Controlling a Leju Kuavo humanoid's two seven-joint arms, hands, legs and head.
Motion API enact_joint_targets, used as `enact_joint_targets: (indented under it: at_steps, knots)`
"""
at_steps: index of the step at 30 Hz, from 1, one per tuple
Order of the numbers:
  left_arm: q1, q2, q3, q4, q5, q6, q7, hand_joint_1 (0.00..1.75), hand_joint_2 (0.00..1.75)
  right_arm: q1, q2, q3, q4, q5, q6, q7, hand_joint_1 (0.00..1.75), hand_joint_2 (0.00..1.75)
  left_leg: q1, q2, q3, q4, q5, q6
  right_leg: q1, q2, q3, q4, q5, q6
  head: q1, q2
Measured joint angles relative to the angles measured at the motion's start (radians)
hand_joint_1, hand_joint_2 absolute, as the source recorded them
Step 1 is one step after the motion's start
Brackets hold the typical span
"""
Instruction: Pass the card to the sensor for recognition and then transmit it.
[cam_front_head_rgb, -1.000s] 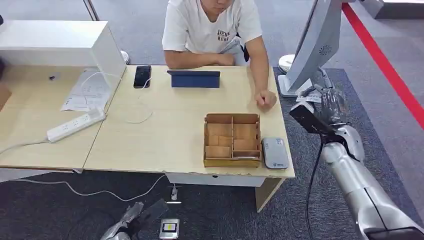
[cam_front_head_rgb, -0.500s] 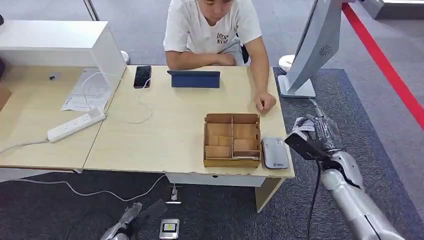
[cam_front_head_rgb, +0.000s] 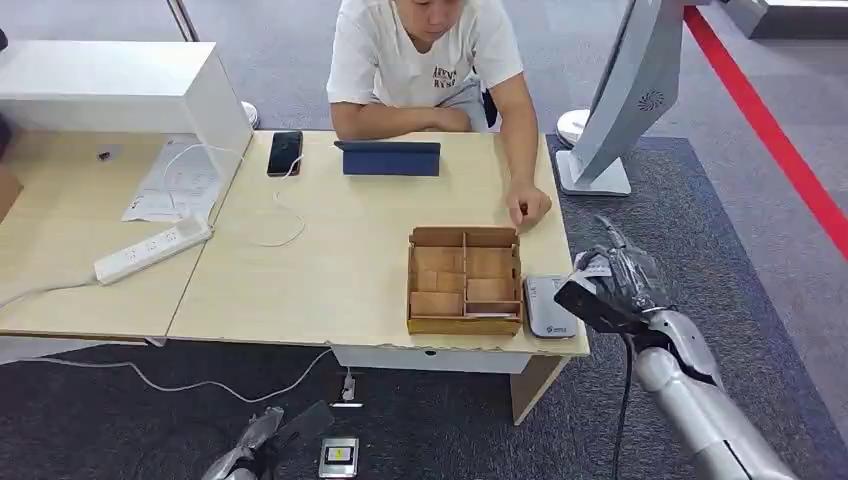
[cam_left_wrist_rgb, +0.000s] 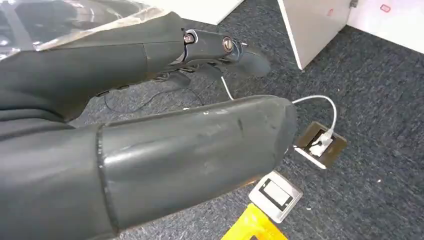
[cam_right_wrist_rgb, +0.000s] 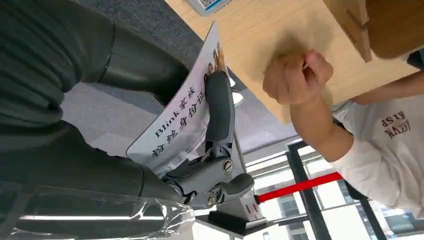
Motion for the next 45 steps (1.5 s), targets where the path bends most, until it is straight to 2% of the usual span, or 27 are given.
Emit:
enact_joint_targets:
  at_steps: [9,30,45]
  knots:
    - [0.005,0.0,0.019,0.0,-0.001,0.01,0.0,0.0,0.0,-0.029,0.016,0.022,0.021,0.024,0.021,0.0,1.75,1.75,0.0,0.0,0.0,0.0,0.0,0.0,0.0,0.0,0.0,0.0,0.0,0.0,0.0,0.0]
    - [0.0,0.0,0.019,0.0,-0.056,0.007,0.017,0.0,0.0,-0.027,0.002,0.032,0.122,0.019,-0.018,-0.008,1.75,1.75,0.0,0.0,0.0,0.0,0.0,0.0,0.0,0.0,-0.001,0.0,0.0,0.0,0.0,0.0]
    - [-0.013,-0.004,0.018,0.0,-0.089,0.001,0.033,0.0,0.0,0.004,-0.009,0.037,0.148,0.022,-0.033,-0.003,1.75,1.75,0.0,0.0,0.0,0.0,0.0,0.0,0.0,0.0,-0.001,0.0,0.0,0.0,0.0,0.0]
